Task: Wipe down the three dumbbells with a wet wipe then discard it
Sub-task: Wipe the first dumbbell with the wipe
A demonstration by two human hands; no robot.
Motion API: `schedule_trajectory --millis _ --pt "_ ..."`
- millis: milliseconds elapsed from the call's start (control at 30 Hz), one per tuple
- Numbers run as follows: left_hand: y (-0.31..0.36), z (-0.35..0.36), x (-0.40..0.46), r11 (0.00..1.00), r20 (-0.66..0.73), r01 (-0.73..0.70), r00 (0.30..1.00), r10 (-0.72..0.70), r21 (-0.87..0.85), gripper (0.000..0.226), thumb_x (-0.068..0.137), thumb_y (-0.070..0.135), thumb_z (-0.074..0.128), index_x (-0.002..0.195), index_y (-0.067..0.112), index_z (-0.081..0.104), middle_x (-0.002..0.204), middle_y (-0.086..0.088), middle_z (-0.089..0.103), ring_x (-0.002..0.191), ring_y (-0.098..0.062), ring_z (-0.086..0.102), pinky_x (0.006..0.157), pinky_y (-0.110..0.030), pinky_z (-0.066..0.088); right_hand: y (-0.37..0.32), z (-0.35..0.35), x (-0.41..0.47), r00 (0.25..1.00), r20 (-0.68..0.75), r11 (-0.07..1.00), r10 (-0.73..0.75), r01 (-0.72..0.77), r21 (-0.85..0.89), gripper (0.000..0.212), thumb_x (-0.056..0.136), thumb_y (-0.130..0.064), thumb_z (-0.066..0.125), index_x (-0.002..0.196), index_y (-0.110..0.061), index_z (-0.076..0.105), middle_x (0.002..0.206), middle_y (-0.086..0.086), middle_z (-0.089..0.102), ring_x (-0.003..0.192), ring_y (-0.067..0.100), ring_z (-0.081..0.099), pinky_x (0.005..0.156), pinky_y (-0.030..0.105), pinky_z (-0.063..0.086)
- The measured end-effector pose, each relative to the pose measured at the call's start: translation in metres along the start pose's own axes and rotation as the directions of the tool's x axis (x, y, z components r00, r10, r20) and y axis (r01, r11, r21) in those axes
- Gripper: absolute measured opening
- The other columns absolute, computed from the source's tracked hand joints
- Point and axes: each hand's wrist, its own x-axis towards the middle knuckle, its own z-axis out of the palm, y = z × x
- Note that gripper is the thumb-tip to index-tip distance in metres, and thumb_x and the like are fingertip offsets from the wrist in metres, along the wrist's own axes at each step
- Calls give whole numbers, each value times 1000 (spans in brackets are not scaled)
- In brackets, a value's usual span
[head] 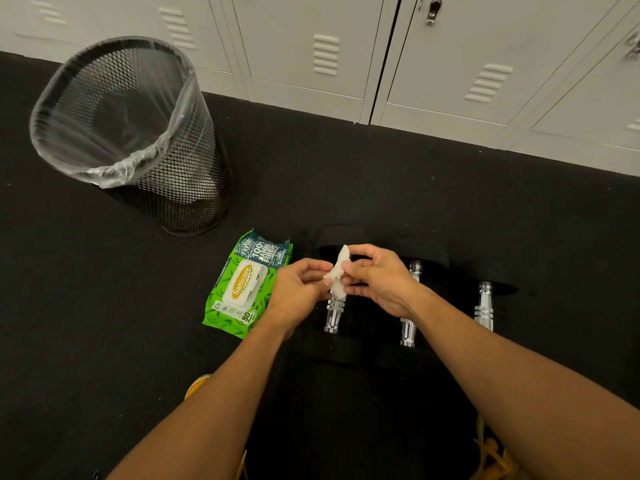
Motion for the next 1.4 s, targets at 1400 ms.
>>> schedule_trajectory --millis 1400 --pt "-13 4 3 995 -8 7 1000 -7 102 55 79 -15 66 121 18 52 99 -11 70 92 -22 70 84 -43 58 20 2 -4 941 -192 860 279 -156 486 23 88 14 39 104 2 52 111 23 59 98 39 65 90 48 55"
